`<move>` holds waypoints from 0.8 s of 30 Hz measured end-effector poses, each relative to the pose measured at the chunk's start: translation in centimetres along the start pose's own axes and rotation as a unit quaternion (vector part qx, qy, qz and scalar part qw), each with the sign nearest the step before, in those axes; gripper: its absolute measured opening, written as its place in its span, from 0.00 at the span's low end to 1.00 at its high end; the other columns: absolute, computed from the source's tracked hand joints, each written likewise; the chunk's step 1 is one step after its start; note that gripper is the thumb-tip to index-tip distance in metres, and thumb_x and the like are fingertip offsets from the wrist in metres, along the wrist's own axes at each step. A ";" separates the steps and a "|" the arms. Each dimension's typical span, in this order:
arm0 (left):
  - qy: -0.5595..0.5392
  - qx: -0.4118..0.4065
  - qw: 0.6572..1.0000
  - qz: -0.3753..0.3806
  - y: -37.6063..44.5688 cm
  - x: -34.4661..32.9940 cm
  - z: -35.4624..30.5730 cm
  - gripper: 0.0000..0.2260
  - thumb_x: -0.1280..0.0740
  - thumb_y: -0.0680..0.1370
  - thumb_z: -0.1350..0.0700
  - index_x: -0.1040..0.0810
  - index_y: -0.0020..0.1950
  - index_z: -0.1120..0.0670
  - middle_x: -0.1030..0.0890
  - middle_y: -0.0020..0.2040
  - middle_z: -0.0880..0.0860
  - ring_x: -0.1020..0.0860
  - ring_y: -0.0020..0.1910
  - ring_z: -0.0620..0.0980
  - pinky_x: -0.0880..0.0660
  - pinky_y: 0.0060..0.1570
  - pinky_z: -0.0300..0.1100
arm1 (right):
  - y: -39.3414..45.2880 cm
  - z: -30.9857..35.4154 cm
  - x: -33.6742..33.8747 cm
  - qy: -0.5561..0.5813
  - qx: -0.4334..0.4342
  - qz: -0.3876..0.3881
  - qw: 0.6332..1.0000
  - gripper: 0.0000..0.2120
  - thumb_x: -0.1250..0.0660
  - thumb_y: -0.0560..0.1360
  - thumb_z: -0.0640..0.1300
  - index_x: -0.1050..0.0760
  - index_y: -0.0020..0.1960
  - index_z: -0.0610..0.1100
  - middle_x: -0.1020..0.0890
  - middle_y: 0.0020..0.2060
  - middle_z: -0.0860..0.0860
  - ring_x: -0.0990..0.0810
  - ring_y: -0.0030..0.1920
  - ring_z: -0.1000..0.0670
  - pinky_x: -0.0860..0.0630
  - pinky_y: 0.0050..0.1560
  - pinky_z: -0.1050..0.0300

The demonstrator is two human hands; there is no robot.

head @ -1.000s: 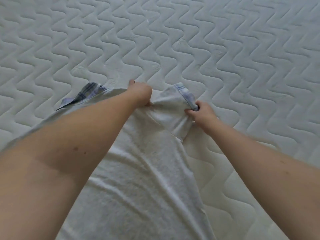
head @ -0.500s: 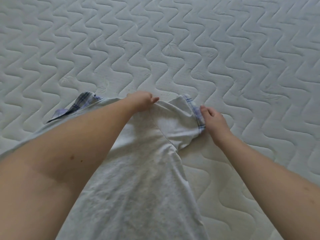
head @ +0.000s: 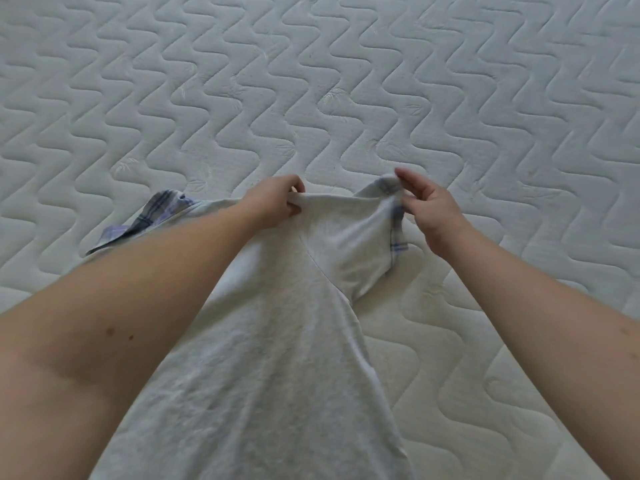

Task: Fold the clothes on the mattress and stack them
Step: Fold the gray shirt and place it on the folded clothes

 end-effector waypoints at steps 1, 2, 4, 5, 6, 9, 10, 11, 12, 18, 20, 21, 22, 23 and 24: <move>0.016 0.014 1.000 -0.012 -0.1 -0.1 -0.1 0.13 0.30 0.75 0.57 0.24 0.58 0.48 0.21 0.56 0.51 0.24 0.56 0.54 0.28 0.56 0.49 | -0.2 -0.6 0.3 -0.003 -0.012 0.008 1.000 0.27 0.43 0.78 0.26 0.34 0.73 0.44 0.25 0.63 0.51 0.23 0.56 0.54 0.26 0.51 0.67; 0.037 0.022 0.999 -0.018 -0.2 -0.3 -0.2 0.13 0.31 0.76 0.55 0.25 0.60 0.47 0.22 0.57 0.51 0.25 0.58 0.54 0.29 0.58 0.50 | -0.5 -1.3 0.5 -0.003 -0.034 0.013 0.999 0.27 0.42 0.79 0.29 0.36 0.75 0.46 0.26 0.63 0.50 0.23 0.56 0.52 0.26 0.49 0.67; 0.086 0.021 0.996 -0.010 -0.5 -1.0 -1.0 0.14 0.34 0.77 0.47 0.26 0.62 0.47 0.23 0.59 0.51 0.26 0.61 0.55 0.31 0.59 0.52 | -1.4 -2.8 0.6 -0.005 -0.094 0.014 0.995 0.22 0.39 0.81 0.37 0.36 0.74 0.46 0.23 0.59 0.48 0.21 0.49 0.52 0.26 0.40 0.67; 0.109 0.010 0.994 -0.001 -0.5 -1.3 -1.5 0.15 0.37 0.78 0.41 0.25 0.61 0.48 0.23 0.58 0.51 0.27 0.61 0.55 0.33 0.57 0.51 | -2.0 -3.6 0.6 -0.014 -0.119 0.018 0.993 0.19 0.39 0.82 0.41 0.34 0.72 0.44 0.21 0.55 0.47 0.21 0.45 0.52 0.26 0.36 0.68; 0.126 -0.007 0.992 0.006 -0.4 -1.6 -2.2 0.18 0.41 0.79 0.38 0.23 0.57 0.49 0.23 0.55 0.52 0.27 0.60 0.55 0.34 0.54 0.50 | -2.6 -4.2 0.6 -0.033 -0.134 0.024 0.990 0.18 0.38 0.81 0.44 0.31 0.70 0.41 0.19 0.52 0.46 0.21 0.42 0.52 0.26 0.36 0.67; 0.086 -0.031 0.996 0.016 0.2 -2.1 -4.6 0.23 0.47 0.82 0.40 0.27 0.37 0.53 0.27 0.39 0.53 0.24 0.50 0.58 0.38 0.40 0.46 | -4.0 -5.2 0.7 -0.108 -0.116 0.033 0.987 0.18 0.30 0.77 0.48 0.24 0.62 0.41 0.19 0.47 0.48 0.23 0.42 0.53 0.27 0.41 0.66; 0.056 -0.024 0.998 0.022 0.4 -2.3 -5.4 0.23 0.47 0.83 0.41 0.31 0.34 0.53 0.28 0.35 0.52 0.24 0.48 0.59 0.40 0.37 0.46 | -4.4 -5.2 0.7 -0.124 -0.114 0.030 0.985 0.18 0.28 0.75 0.49 0.24 0.61 0.42 0.20 0.48 0.48 0.22 0.44 0.53 0.27 0.41 0.65; 0.030 -0.016 0.999 0.027 0.7 -2.5 -6.0 0.22 0.46 0.83 0.41 0.32 0.34 0.53 0.28 0.33 0.51 0.23 0.46 0.60 0.40 0.36 0.46 | -4.8 -5.3 0.6 -0.131 -0.121 0.033 0.984 0.18 0.26 0.74 0.49 0.25 0.60 0.44 0.20 0.49 0.48 0.22 0.47 0.52 0.27 0.43 0.63; 0.011 -0.009 0.999 0.032 1.0 -2.8 -6.6 0.20 0.44 0.82 0.41 0.31 0.37 0.53 0.26 0.35 0.52 0.23 0.47 0.59 0.39 0.37 0.46 | -5.2 -5.4 0.4 -0.124 -0.131 0.044 0.983 0.19 0.25 0.73 0.48 0.25 0.60 0.44 0.19 0.49 0.48 0.21 0.48 0.51 0.25 0.46 0.61; 0.049 0.007 0.990 0.135 1.8 -3.7 -9.7 0.25 0.32 0.76 0.43 0.30 0.71 0.51 0.23 0.64 0.55 0.25 0.61 0.56 0.29 0.58 0.44 | -7.2 -4.6 -0.2 -0.072 -0.101 0.115 0.986 0.10 0.30 0.77 0.40 0.22 0.58 0.40 0.18 0.34 0.54 0.23 0.31 0.59 0.29 0.31 0.68; 0.054 0.005 0.983 0.174 1.8 -3.5 -10.3 0.23 0.30 0.76 0.49 0.27 0.70 0.50 0.22 0.63 0.54 0.24 0.59 0.56 0.27 0.61 0.47 | -7.8 -4.2 0.4 -0.063 -0.098 0.134 0.984 0.08 0.35 0.80 0.41 0.25 0.59 0.42 0.17 0.38 0.52 0.18 0.34 0.57 0.25 0.31 0.65; 0.038 0.004 0.982 0.187 1.8 -3.4 -10.6 0.18 0.31 0.76 0.52 0.24 0.66 0.50 0.20 0.59 0.54 0.22 0.56 0.56 0.25 0.58 0.47 | -8.1 -4.0 0.6 -0.051 -0.101 0.149 0.982 0.08 0.37 0.81 0.41 0.26 0.60 0.43 0.16 0.42 0.50 0.16 0.39 0.53 0.21 0.36 0.62; 0.017 -0.001 0.982 0.190 1.7 -3.3 -11.0 0.14 0.32 0.75 0.55 0.22 0.61 0.50 0.19 0.53 0.54 0.21 0.52 0.55 0.23 0.54 0.46 | -8.4 -3.8 0.8 -0.057 -0.092 0.161 0.981 0.09 0.38 0.81 0.41 0.27 0.61 0.43 0.16 0.46 0.48 0.15 0.44 0.50 0.18 0.42 0.58; -0.001 -0.010 0.982 0.187 1.7 -3.1 -11.4 0.10 0.34 0.75 0.57 0.21 0.56 0.51 0.19 0.49 0.54 0.22 0.48 0.55 0.24 0.48 0.46 | -8.8 -3.6 1.0 -0.083 -0.071 0.172 0.979 0.09 0.38 0.81 0.41 0.28 0.61 0.43 0.17 0.48 0.47 0.15 0.46 0.50 0.18 0.47 0.56; -0.014 -0.022 0.983 0.183 1.7 -2.9 -11.9 0.08 0.35 0.75 0.58 0.22 0.52 0.52 0.20 0.46 0.54 0.23 0.46 0.54 0.26 0.44 0.46 | -9.1 -3.5 1.2 -0.126 -0.046 0.184 0.974 0.09 0.37 0.81 0.42 0.28 0.61 0.43 0.17 0.48 0.47 0.16 0.47 0.52 0.20 0.50 0.57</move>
Point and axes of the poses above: each hand's wrist, its own y-axis towards the middle knuckle, its own x-axis out of the back of the hand, z = x × y, the point moved 5 cm from there along y, towards the middle knuckle
